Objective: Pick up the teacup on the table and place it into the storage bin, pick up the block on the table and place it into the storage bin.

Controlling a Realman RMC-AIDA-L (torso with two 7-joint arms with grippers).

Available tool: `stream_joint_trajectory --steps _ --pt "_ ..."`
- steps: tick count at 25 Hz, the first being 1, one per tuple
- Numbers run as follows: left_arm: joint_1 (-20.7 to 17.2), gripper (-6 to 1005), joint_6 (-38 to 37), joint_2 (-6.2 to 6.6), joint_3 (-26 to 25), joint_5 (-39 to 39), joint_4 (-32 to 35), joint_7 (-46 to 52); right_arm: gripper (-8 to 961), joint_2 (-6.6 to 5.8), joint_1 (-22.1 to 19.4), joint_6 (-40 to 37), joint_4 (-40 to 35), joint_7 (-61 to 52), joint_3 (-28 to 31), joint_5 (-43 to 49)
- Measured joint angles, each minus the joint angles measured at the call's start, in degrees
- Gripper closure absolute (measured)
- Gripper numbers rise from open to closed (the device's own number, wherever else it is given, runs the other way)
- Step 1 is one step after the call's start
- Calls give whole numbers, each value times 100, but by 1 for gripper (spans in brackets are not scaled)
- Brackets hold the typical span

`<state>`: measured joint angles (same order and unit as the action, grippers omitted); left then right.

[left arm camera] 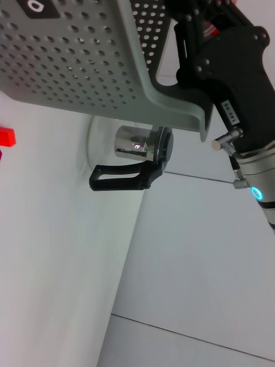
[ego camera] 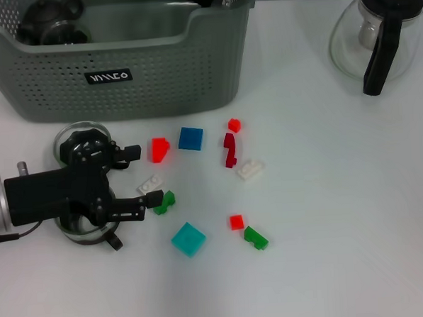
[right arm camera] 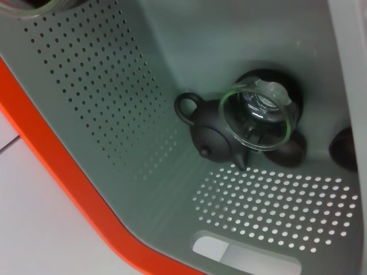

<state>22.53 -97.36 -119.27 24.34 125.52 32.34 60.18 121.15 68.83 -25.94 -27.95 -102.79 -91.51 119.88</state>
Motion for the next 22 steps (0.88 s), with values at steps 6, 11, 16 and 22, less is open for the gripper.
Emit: stream_joint_trajectory --steps 6,11,16,22 --pt "6 67 -1 0 0 -9 0 -8 827 -13 -1 2 -22 -75 2 2" --pt "2 67 -7 0 0 -11 0 -11 607 -18 -2 116 -61 -81 36 11" --pt "-40 67 -28 21 -5 -33 0 15 358 -53 -54 286 -206 -89 204 6" --pt "-55 66 -38 44 -38 -64 1 27 254 -71 -422 -5 -1039 -91 582 7"
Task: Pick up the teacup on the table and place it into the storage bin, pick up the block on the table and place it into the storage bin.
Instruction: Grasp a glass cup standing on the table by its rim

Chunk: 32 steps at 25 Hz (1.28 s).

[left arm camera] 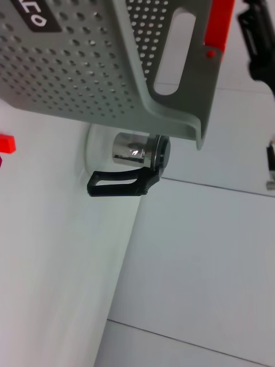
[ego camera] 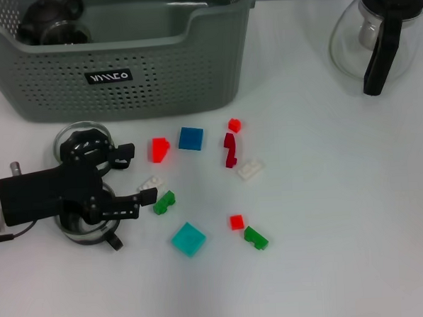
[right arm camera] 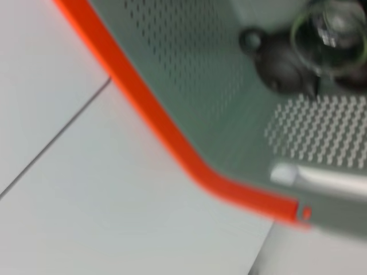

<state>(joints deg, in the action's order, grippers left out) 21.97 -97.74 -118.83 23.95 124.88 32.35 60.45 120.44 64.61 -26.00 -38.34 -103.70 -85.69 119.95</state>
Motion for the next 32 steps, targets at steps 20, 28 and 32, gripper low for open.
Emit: stream_joint_trajectory --steps 20,28,32 --pt "-165 66 -1019 354 -777 153 278 3 85 -21 -2928 -4965 -3359 399 807 -1601" --pt "-175 67 -1205 305 -593 860 1035 -27 7 -20 -3198 -6615 -2562 427 1109 -2006" --pt "-159 67 -1260 305 -340 1020 1401 -12 7 -20 -3068 -6706 -1864 635 1434 -2070"
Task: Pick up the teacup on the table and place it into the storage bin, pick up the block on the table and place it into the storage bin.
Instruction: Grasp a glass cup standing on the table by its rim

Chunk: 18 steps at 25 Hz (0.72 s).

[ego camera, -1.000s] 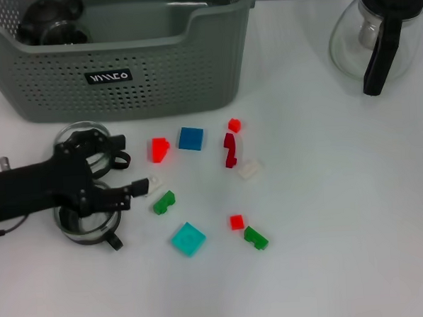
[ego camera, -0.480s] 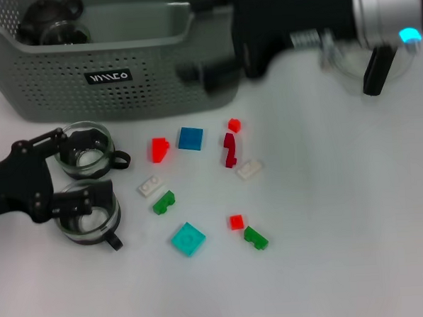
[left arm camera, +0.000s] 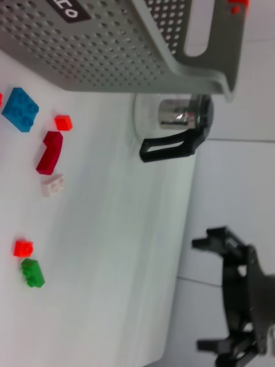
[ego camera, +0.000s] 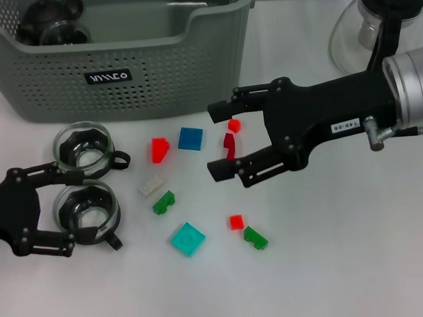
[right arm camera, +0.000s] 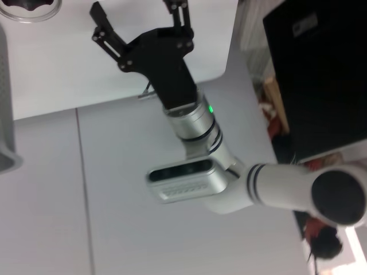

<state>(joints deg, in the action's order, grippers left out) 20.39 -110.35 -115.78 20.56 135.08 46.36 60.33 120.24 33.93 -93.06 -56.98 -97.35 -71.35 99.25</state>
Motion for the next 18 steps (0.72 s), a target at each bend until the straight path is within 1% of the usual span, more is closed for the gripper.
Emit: stream_joint_trajectory --steps 4,6,9,13,18 --pt "-8 67 -255 -7 48 20 364 -3 7 0 272 -5 861 428 280 -85" --pt "-16 67 -425 -9 81 30 593 -10 7 3 456 30 1414 856 405 -133" --pt "-17 67 -501 -24 183 96 753 9 6 5 627 52 1906 1264 467 -204" --pt "-12 67 -511 -79 288 463 1025 122 6 3 670 118 2032 1351 387 -140" --pt "11 66 -499 -120 344 760 1113 223 6 -6 625 216 2012 1393 403 208"
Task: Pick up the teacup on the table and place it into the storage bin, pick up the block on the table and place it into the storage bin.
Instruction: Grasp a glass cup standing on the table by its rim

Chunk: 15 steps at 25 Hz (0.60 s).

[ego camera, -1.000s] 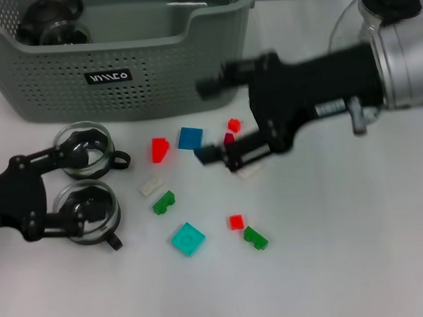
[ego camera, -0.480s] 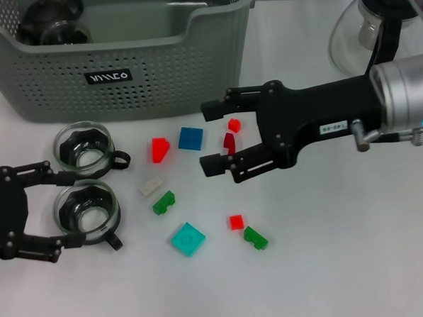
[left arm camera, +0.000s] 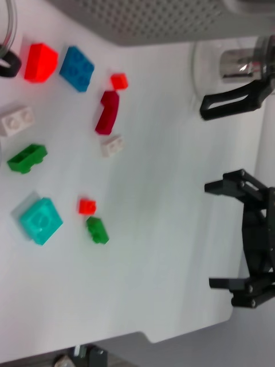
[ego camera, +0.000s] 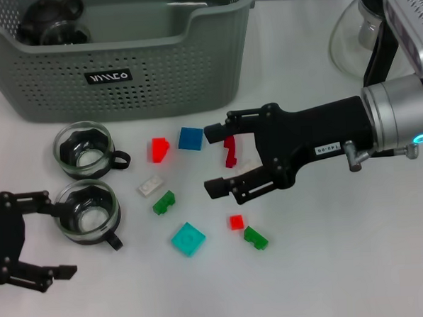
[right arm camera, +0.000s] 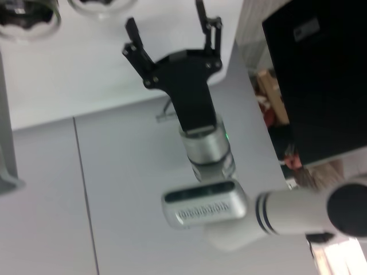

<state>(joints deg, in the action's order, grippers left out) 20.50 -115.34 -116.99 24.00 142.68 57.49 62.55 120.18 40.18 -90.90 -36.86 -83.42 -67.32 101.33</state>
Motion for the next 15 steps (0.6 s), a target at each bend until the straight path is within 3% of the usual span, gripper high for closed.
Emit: stream_joint_trajectory --steps 7,15 --pt "83 67 257 -176 141 291 141 6 7 -1 170 39 17 -82 -40 404" --pt "197 76 399 -289 285 418 564 19 7 8 251 100 39 -95 -62 437"
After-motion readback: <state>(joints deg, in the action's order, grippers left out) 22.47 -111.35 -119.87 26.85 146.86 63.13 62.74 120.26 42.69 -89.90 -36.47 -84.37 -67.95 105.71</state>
